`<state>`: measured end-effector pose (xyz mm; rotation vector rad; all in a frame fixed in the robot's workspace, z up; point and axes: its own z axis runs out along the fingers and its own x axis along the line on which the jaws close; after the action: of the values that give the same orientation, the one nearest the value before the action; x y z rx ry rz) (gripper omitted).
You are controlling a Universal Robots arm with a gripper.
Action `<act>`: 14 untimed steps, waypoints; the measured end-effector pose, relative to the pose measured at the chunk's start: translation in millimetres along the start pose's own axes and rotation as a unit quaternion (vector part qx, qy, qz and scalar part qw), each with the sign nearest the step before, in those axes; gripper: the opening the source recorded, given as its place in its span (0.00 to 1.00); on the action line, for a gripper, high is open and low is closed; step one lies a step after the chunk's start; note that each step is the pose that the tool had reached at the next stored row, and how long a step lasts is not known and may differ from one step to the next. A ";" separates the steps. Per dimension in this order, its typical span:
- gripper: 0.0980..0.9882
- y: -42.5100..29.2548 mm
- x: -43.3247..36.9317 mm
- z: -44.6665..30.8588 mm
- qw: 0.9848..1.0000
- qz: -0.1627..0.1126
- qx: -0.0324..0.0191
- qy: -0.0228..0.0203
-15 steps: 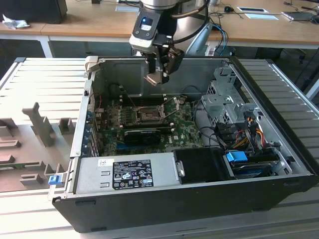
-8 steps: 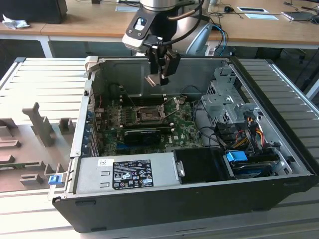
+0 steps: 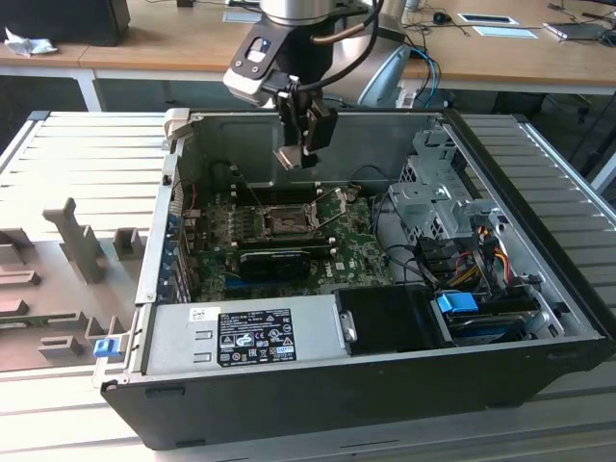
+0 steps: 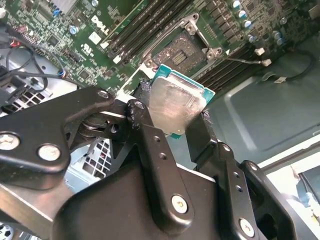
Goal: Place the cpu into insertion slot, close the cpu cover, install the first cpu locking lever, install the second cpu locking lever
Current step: 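Place the cpu into insertion slot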
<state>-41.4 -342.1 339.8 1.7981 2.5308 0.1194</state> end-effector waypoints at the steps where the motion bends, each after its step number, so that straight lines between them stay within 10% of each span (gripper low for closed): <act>1: 0.48 -0.1 0.0 0.6 1.000 0.004 0.000 0.000; 14: 0.48 -1.2 -0.1 11.1 0.996 0.085 0.000 -0.007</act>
<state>-41.7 -342.1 328.7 2.0036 2.3657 0.1119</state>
